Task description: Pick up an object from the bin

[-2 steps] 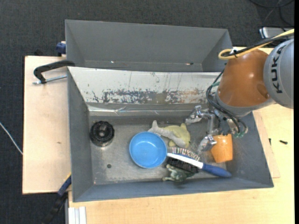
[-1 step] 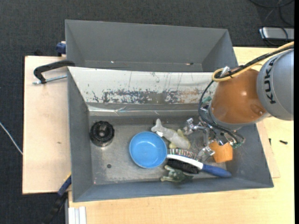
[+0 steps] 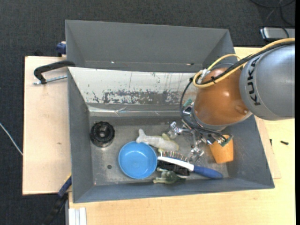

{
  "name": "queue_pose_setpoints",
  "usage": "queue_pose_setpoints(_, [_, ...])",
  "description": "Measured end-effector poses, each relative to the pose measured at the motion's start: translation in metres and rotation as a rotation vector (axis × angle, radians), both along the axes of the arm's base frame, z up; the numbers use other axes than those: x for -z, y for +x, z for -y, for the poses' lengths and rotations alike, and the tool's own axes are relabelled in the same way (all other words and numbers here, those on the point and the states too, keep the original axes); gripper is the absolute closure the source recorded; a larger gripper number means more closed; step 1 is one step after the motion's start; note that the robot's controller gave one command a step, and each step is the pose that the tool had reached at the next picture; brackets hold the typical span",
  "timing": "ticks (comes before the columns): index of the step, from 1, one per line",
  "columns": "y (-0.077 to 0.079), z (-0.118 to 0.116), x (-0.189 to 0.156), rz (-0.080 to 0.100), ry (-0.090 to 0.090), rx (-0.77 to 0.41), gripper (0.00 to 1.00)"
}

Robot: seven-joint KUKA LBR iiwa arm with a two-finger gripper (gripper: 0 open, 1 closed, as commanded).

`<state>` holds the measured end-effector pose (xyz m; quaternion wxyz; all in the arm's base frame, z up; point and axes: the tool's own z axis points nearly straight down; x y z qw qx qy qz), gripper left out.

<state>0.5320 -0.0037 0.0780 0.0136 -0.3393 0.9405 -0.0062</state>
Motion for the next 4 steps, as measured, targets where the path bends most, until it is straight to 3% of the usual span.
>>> queue_pose_setpoints(1, [-0.01,-0.038,0.0,0.012,0.0,-0.081,0.0])
queue_pose_setpoints(2, [-0.017,-0.076,0.0,0.007,-0.001,-0.182,0.0])
queue_pose_setpoints(3, [-0.018,-0.104,0.001,0.001,0.0,-0.201,0.0])
queue_pose_setpoints(4, [-0.018,-0.109,0.0,0.003,0.008,-0.203,1.0])
